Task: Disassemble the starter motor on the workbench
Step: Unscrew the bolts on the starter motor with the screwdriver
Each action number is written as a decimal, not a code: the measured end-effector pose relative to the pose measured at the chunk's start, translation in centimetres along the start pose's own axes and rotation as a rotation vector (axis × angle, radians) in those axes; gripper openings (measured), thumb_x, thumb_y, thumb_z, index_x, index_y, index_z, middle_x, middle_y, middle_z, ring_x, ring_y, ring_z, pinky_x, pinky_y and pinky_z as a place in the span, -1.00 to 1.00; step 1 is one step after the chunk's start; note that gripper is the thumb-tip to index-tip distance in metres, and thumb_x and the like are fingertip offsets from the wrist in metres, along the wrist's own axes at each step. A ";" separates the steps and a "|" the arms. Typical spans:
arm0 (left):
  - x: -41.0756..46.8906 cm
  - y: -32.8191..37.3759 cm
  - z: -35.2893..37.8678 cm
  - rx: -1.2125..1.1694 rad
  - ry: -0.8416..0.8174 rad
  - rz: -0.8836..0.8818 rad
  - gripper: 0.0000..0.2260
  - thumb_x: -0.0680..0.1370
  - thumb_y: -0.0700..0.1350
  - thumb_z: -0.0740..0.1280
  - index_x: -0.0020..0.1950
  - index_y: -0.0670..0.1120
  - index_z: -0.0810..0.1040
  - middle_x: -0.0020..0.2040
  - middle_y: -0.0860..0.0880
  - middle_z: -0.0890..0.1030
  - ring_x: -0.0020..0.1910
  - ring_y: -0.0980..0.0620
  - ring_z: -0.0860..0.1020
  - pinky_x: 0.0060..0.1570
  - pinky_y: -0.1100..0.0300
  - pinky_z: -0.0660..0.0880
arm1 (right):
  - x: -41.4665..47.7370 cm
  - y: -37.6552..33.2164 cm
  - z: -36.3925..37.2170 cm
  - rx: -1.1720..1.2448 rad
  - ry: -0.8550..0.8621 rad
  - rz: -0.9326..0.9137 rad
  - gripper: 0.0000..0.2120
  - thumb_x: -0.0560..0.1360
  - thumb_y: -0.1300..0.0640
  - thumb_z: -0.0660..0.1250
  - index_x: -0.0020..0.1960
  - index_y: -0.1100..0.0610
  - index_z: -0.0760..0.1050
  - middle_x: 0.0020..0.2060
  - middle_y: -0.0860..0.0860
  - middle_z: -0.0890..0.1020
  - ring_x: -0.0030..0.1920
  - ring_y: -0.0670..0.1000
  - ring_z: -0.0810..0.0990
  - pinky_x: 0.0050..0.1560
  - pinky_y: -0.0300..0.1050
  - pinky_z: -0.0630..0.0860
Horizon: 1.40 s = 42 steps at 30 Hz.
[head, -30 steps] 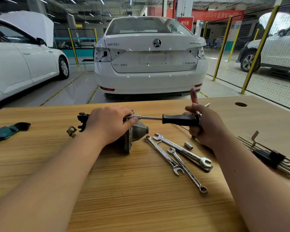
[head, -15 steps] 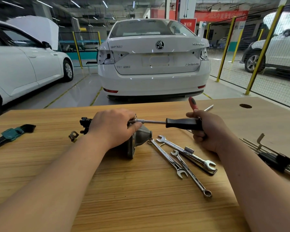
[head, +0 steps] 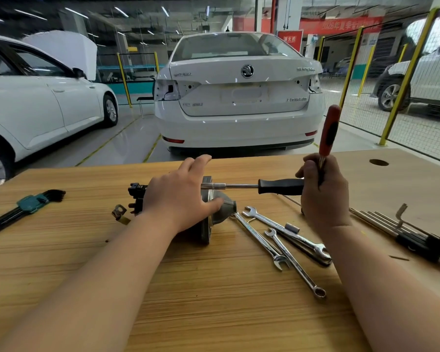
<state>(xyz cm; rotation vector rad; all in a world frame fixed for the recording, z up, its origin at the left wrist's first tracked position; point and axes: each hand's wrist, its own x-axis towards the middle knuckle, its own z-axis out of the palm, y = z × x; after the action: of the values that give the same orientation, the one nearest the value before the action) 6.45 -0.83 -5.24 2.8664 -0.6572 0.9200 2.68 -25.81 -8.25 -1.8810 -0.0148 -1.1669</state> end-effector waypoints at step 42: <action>1.1 -0.2 -1.1 -0.035 -0.311 0.036 -0.50 0.49 0.40 -0.02 0.35 0.26 0.33 0.29 0.22 0.43 0.22 0.07 0.44 -0.16 0.12 0.29 | 2.0 -1.3 -1.9 0.475 -0.394 0.559 -0.79 0.64 0.08 0.20 0.13 -0.11 0.58 -0.10 0.04 0.65 -0.40 -0.02 0.49 -0.45 -0.15 0.42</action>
<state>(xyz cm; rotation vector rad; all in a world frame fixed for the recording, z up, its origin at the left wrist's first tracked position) 6.71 -0.86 -3.68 3.0020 -0.7415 0.4615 1.85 -27.20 -5.69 -1.5161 0.0140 -0.3608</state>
